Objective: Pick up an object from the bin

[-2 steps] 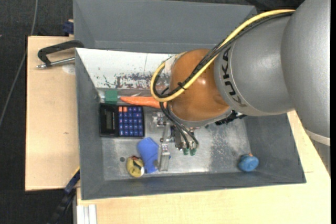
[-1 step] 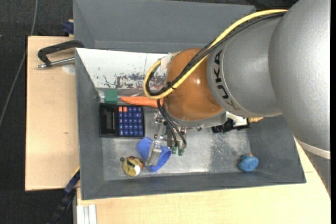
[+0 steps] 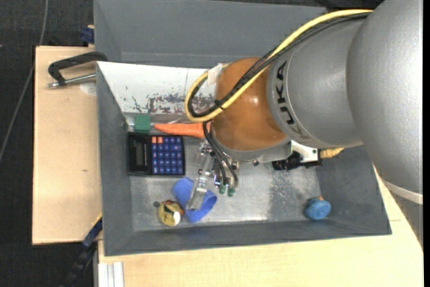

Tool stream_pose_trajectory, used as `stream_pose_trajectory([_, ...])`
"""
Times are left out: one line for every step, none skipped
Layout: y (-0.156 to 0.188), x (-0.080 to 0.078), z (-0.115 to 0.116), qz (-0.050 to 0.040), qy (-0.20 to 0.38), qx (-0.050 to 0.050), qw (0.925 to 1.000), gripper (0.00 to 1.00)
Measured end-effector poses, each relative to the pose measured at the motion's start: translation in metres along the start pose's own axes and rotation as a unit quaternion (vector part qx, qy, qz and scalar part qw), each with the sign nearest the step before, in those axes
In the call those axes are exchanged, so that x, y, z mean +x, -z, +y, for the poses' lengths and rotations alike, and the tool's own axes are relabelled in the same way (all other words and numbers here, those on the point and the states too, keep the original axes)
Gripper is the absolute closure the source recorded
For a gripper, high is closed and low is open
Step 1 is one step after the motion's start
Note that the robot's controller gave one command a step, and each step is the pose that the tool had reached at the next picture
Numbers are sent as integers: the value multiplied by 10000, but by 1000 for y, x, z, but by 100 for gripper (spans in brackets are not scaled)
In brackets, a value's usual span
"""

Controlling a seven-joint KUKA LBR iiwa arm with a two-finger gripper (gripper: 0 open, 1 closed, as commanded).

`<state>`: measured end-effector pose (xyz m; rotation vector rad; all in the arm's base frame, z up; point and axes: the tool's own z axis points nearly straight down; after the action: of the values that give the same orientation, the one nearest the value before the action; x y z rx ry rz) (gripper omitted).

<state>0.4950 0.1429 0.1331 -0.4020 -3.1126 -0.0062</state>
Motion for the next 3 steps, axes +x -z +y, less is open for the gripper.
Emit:
stream_pose_trajectory([-67,5,-4,5,-187,11,9998,0])
stream_pose_trajectory([-63,4,1,-11,-360,-15,9994,100])
stream_pose_trajectory([-63,4,1,-11,-360,-15,9994,100])
